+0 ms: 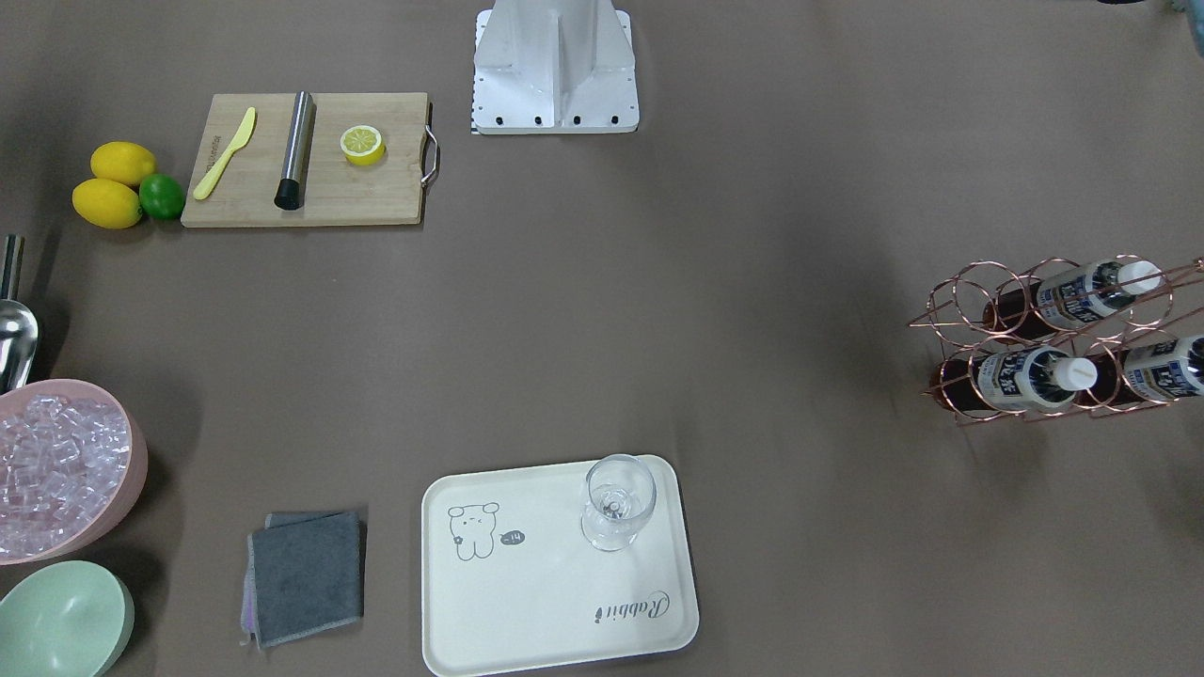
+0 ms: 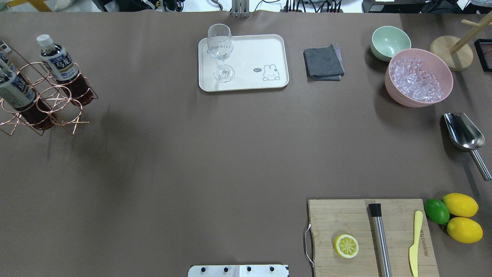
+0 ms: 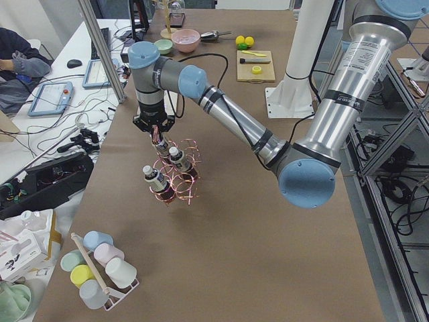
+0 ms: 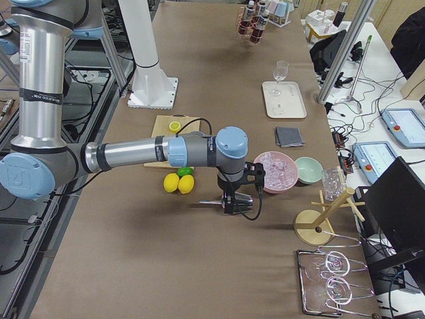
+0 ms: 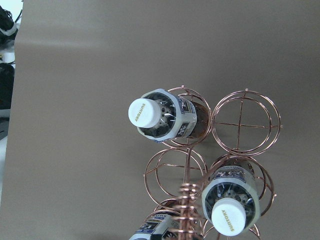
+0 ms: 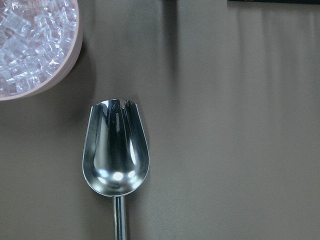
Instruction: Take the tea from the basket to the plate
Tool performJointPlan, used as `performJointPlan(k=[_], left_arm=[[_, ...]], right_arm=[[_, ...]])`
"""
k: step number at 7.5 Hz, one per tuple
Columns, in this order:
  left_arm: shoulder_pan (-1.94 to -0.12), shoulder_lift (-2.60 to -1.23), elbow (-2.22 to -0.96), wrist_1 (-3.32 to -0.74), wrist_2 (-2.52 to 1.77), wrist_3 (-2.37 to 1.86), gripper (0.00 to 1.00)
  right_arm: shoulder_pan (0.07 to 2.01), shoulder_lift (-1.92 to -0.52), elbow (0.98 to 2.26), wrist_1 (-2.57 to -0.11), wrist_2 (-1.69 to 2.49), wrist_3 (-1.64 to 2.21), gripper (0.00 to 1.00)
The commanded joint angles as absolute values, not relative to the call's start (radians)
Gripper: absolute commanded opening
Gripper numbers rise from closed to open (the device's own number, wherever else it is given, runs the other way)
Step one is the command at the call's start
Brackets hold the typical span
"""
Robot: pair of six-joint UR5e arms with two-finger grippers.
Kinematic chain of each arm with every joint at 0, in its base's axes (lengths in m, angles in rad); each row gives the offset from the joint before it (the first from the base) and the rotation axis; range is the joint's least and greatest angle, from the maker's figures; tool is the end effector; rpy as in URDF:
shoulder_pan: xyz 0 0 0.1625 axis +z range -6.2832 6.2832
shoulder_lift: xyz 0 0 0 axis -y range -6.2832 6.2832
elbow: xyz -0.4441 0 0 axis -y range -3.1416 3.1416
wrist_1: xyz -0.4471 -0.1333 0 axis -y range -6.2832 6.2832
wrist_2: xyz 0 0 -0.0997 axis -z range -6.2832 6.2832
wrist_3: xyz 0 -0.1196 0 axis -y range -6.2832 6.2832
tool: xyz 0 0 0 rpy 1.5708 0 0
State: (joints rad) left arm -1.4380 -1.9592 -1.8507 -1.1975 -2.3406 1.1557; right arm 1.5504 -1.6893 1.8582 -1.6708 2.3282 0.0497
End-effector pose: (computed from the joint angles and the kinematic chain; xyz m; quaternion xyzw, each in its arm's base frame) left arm 0.0351 -0.6405 0.3497 0.3006 0.2572 0.5947 0.6999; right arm 0.0411 -0.4946 0.6082 0.0190 -0.3704 0.0009 0.9287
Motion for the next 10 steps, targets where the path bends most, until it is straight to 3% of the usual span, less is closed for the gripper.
performJointPlan(k=[1,10], left_arm=[[-1.362,-1.991,-1.908,-1.198,-2.339,1.027,0.00],[-1.136,-2.112,-2.032,-1.223,-2.296,0.731,0.00]], right_arm=[[1.559,-1.695,1.859,-1.672,2.327,0.014,1.00],[1.562,-1.690,1.898,-1.733,2.326,0.003,1.00]])
